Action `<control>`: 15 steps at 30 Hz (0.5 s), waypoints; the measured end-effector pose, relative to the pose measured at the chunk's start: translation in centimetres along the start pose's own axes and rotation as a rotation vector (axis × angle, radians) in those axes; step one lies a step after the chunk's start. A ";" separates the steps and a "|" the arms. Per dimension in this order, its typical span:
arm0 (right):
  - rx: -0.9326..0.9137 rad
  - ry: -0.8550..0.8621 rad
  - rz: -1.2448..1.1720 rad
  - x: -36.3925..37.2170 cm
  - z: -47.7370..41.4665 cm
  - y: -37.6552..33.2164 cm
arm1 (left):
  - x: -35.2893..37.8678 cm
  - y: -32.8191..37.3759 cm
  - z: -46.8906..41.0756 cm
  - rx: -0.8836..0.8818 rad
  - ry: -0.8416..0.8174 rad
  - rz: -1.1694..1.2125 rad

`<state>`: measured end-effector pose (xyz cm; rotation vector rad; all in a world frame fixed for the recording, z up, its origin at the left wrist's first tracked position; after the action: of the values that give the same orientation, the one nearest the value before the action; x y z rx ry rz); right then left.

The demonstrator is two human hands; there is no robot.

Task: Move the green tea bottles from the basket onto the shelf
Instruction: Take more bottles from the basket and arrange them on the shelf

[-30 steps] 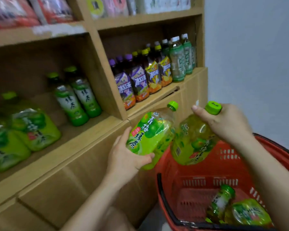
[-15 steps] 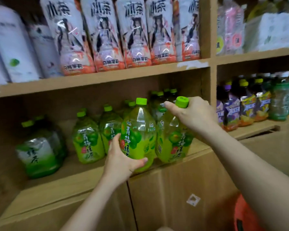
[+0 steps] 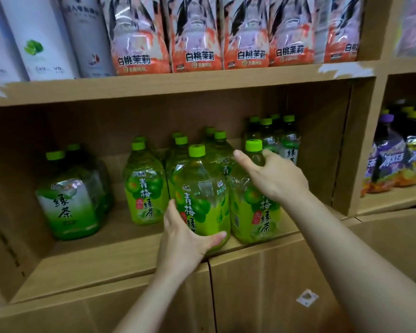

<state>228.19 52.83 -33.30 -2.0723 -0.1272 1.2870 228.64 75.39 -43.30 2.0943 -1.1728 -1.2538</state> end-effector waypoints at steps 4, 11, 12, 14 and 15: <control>0.001 -0.136 -0.297 1.7 2.3 1.8 | -1.9 2.8 -1.7 0.111 0.055 0.089; -0.001 0.063 -0.084 2.8 4.0 1.6 | -4.6 4.5 -1.0 0.215 0.215 -0.090; 0.004 0.063 -0.063 3.0 4.1 1.4 | -5.3 4.1 -0.5 0.203 0.255 -0.112; 0.001 0.065 -0.037 3.3 4.4 0.5 | -7.0 3.2 0.2 0.189 0.336 -0.157; -0.004 0.062 -0.029 3.6 4.6 0.0 | -7.8 2.8 0.4 0.181 0.364 -0.190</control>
<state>226.26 56.63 -37.32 -2.1038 -0.1312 1.2047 225.22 80.37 -37.61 2.4846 -0.9716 -0.8121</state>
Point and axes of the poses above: each hand's wrist, its own z-axis away from the middle knuckle, its own x-axis out of the palm, y = z × x, the point moved 10 cm from there along -z, towards the middle knuckle, and after that the axes turned 11 degrees about x, right-handed, at the moved point
